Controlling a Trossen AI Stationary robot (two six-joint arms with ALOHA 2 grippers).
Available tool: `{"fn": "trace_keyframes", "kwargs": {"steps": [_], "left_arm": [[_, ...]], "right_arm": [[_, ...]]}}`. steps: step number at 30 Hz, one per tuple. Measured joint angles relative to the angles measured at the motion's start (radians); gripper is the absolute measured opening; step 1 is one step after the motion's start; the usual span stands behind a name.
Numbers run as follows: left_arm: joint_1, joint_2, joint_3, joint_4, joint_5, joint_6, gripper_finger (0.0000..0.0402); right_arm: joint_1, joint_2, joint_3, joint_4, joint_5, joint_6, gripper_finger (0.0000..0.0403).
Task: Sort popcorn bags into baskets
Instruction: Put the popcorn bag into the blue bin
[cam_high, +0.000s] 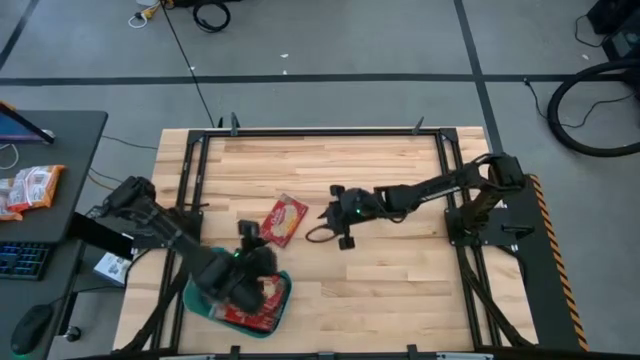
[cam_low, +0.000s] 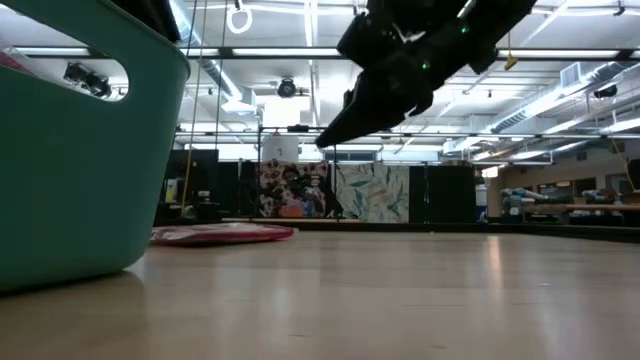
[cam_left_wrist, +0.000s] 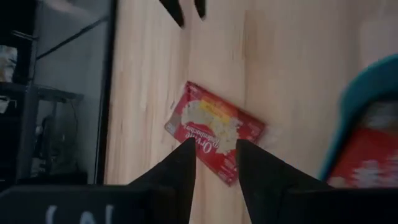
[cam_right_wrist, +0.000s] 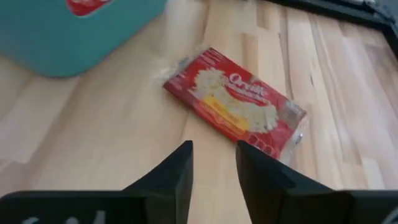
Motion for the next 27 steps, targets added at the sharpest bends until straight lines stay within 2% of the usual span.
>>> {"fn": "trace_keyframes", "kwargs": {"steps": [7, 11, 14, 18, 22, 27], "left_arm": [[0.248, -0.06, -0.194, 0.288, 0.197, 0.339, 0.0106], [0.388, -0.1, -0.287, 0.441, 0.316, 0.456, 0.0103], [0.481, -0.119, -0.326, 0.491, 0.393, 0.519, 0.0102], [0.598, -0.118, -0.358, 0.529, 0.521, 0.56, 0.0102], [0.715, -0.117, -0.434, 0.644, 0.698, 0.562, 0.0102], [0.834, -0.116, -0.486, 0.687, 0.738, 0.423, 0.0106]], "right_arm": [[-0.067, -0.007, 0.0, -0.095, -0.019, 0.018, 0.0135], [-0.077, -0.008, -0.004, -0.114, -0.027, 0.021, 0.0135], [-0.078, -0.008, -0.039, -0.055, -0.027, 0.016, 0.0135], [-0.074, 0.001, -0.08, 0.032, -0.026, 0.015, 0.0135], [-0.073, 0.02, -0.084, 0.04, -0.025, 0.027, 0.0135], [-0.058, 0.024, -0.084, 0.032, -0.007, 0.043, 0.0135]]}}
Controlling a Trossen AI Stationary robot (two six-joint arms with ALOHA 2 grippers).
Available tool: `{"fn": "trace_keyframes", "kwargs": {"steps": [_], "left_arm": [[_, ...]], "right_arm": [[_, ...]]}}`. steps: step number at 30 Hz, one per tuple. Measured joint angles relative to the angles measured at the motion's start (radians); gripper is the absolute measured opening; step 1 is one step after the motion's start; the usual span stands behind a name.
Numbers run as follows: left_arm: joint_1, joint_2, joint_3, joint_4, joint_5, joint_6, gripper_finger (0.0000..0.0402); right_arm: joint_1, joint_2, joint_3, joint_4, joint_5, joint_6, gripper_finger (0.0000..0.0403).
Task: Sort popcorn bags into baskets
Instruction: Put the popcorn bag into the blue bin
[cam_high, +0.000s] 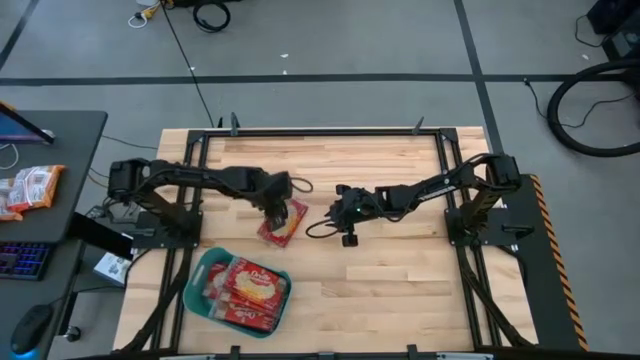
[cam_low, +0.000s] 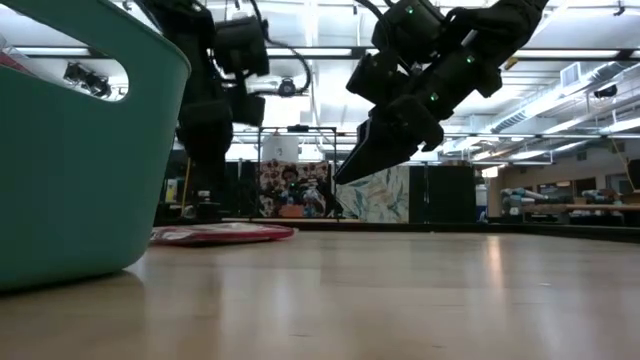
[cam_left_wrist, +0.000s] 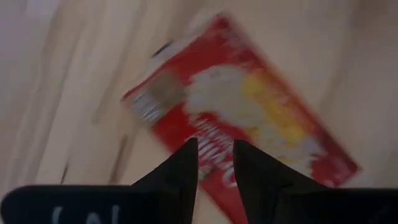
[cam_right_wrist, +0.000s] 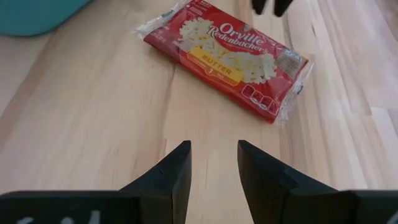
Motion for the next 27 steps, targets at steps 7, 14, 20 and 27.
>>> {"fn": "trace_keyframes", "kwargs": {"steps": [7, 14, 20, 27], "left_arm": [[0.031, 0.0, -0.014, -0.014, 0.065, -0.072, 0.0141], [0.027, 0.0, -0.014, -0.073, 0.121, -0.181, 0.0199], [0.045, 0.0, -0.014, -0.085, 0.126, -0.225, 0.0228], [0.112, 0.007, -0.013, -0.05, 0.176, -0.318, 0.022]], "right_arm": [[0.011, 0.0, 0.0, 0.008, 0.009, 0.001, 0.0134], [-0.006, 0.0, -0.046, 0.123, 0.009, -0.034, 0.0135], [-0.025, 0.0, -0.086, 0.186, 0.008, -0.135, 0.0135], [-0.049, 0.0, -0.146, 0.287, -0.016, -0.183, 0.0135]]}}
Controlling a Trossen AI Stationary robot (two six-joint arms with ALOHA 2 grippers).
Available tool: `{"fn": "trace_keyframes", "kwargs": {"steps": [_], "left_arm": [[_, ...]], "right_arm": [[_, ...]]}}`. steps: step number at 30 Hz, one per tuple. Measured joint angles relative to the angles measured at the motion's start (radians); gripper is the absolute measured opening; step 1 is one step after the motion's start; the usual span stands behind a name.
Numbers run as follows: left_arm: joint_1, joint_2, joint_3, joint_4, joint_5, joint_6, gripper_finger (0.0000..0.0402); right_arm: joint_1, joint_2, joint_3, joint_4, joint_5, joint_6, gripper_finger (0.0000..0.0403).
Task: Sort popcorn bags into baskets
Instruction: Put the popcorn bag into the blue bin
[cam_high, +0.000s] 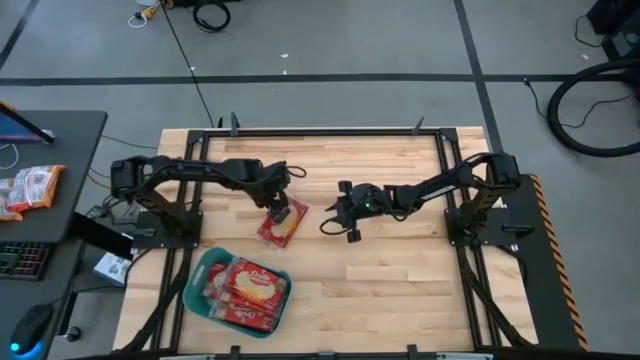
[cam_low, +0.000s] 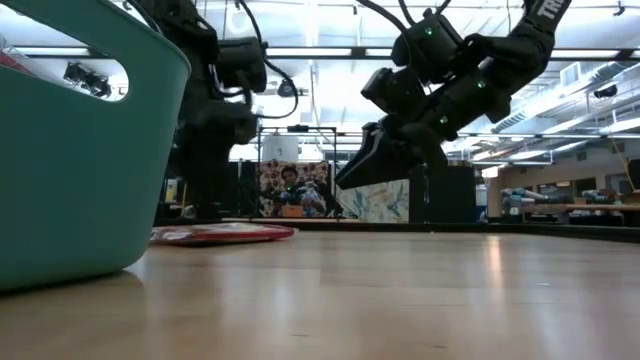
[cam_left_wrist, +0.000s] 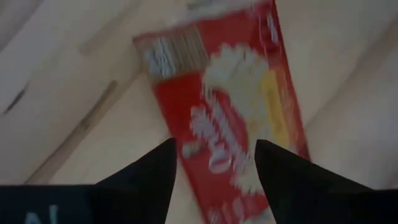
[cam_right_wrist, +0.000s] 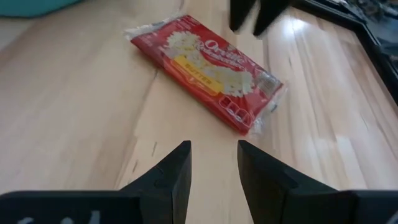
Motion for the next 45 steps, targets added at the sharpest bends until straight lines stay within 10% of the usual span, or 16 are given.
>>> {"fn": "trace_keyframes", "kwargs": {"steps": [22, 35, 45], "left_arm": [[-0.024, 0.166, 0.001, 0.086, 0.08, -0.058, 0.0198], [-0.042, 0.175, 0.001, 0.13, 0.042, 0.023, 0.0014], [-0.048, 0.152, 0.054, 0.091, 0.027, 0.073, 0.0003]], "right_arm": [[-0.024, 0.0, -0.003, 0.018, -0.181, -0.095, 0.0133], [-0.026, 0.0, -0.003, 0.021, -0.102, -0.095, 0.0133], [-0.031, 0.0, -0.003, 0.004, -0.043, -0.095, 0.0133]]}}
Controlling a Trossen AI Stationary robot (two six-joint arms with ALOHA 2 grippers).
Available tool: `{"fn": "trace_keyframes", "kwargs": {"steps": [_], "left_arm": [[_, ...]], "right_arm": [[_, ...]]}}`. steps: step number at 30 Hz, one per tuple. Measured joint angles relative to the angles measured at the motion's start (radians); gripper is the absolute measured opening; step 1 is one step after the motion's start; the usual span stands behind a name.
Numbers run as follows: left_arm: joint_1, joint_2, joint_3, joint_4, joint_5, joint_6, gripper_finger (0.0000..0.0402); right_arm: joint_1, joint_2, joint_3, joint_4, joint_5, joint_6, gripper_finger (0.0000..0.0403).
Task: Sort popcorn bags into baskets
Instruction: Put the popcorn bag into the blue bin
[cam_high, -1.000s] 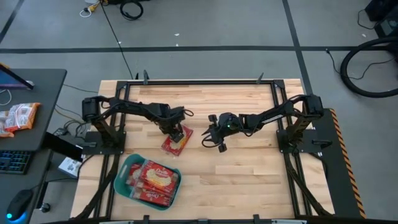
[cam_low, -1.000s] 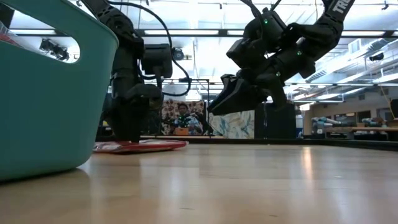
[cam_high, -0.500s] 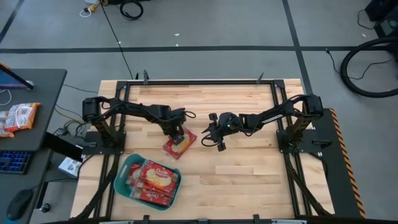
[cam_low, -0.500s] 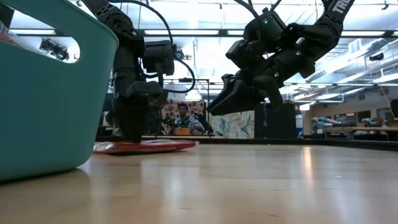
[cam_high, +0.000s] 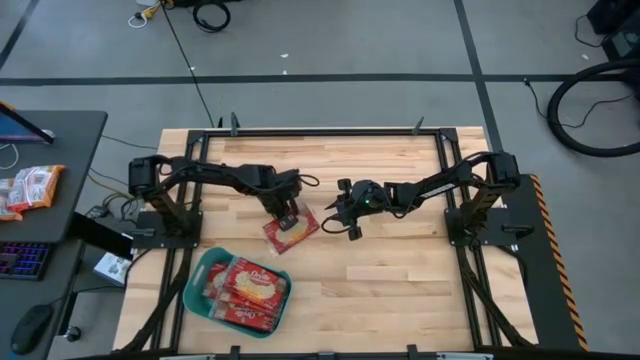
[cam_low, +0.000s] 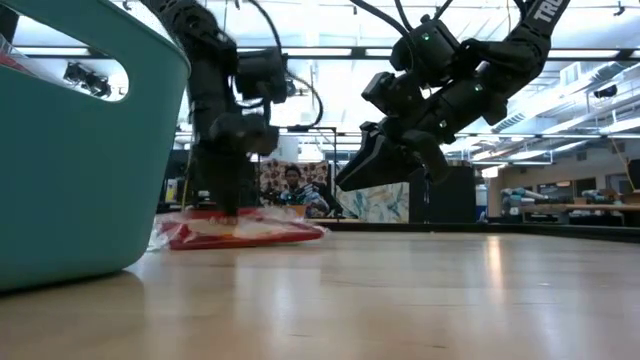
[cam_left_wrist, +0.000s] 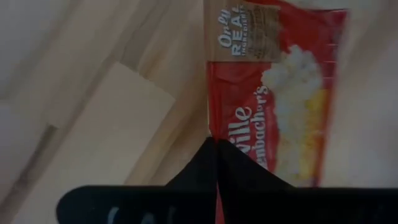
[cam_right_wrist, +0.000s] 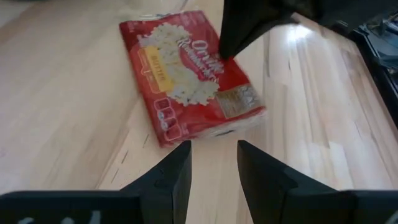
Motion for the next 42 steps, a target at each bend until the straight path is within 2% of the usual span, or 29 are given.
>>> {"fn": "trace_keyframes", "kwargs": {"steps": [4, 10, 15, 25, 30, 35, 42], "left_arm": [[-0.024, -0.027, 0.072, -0.085, -0.011, 0.063, 0.0002], [-0.072, -0.049, 0.134, -0.113, -0.054, 0.13, 0.0001], [-0.106, -0.049, 0.142, -0.113, -0.104, 0.13, 0.0001], [-0.157, -0.049, 0.142, -0.089, -0.241, 0.16, 0.0001], [-0.182, -0.049, 0.142, -0.084, -0.32, 0.177, 0.0], [-0.202, -0.054, 0.142, -0.054, -0.347, 0.222, 0.0], [-0.202, -0.056, 0.142, -0.042, -0.329, 0.246, 0.0022]], "right_arm": [[0.0, 0.0, 0.0, -0.012, -0.024, 0.02, 0.0133], [-0.059, 0.0, -0.001, 0.016, -0.158, 0.148, 0.0136], [-0.142, 0.009, 0.0, 0.066, -0.329, 0.258, 0.0147], [-0.157, 0.16, 0.023, 0.255, -0.443, 0.508, 0.0192], [-0.136, 0.221, 0.068, 0.299, -0.464, 0.597, 0.0194], [-0.111, 0.23, 0.1, 0.3, -0.417, 0.613, 0.0156], [-0.102, 0.225, 0.1, 0.285, -0.371, 0.565, 0.0034]]}}
